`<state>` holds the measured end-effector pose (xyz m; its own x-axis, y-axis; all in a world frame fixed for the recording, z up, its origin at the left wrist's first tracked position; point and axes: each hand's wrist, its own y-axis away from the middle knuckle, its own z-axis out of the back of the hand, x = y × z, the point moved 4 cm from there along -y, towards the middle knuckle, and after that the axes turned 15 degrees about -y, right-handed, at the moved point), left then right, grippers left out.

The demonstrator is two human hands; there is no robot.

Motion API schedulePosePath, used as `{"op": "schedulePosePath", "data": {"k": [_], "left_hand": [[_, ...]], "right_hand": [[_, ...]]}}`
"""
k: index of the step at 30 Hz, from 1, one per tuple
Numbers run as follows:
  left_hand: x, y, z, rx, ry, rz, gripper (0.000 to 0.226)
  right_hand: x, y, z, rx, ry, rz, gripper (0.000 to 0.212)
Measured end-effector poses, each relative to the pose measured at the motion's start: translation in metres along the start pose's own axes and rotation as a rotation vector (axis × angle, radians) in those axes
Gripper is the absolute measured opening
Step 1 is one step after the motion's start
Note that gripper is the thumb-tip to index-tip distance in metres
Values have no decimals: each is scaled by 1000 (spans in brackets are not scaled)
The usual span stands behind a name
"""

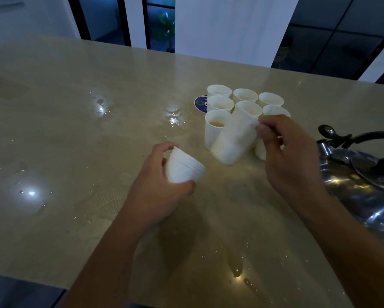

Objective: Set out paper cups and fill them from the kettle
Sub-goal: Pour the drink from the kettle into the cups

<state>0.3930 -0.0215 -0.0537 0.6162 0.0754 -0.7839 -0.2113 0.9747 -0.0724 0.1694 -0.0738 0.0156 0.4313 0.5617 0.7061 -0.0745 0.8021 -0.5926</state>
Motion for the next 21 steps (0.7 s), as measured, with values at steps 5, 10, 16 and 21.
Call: {"op": "schedulePosePath", "data": {"k": [5, 10, 16, 21], "left_hand": [[8, 3, 8, -56, 82, 5, 77], [11, 6, 5, -62, 108, -28, 76], [8, 10, 0, -63, 124, -57, 79], [2, 9, -4, -67, 125, -77, 86]], "right_hand": [[-28, 12, -26, 206, 203, 68, 14], [-44, 21, -38, 303, 221, 68, 16], [-43, 18, -40, 288, 207, 61, 17], [-46, 12, -51, 346, 244, 75, 19]]}}
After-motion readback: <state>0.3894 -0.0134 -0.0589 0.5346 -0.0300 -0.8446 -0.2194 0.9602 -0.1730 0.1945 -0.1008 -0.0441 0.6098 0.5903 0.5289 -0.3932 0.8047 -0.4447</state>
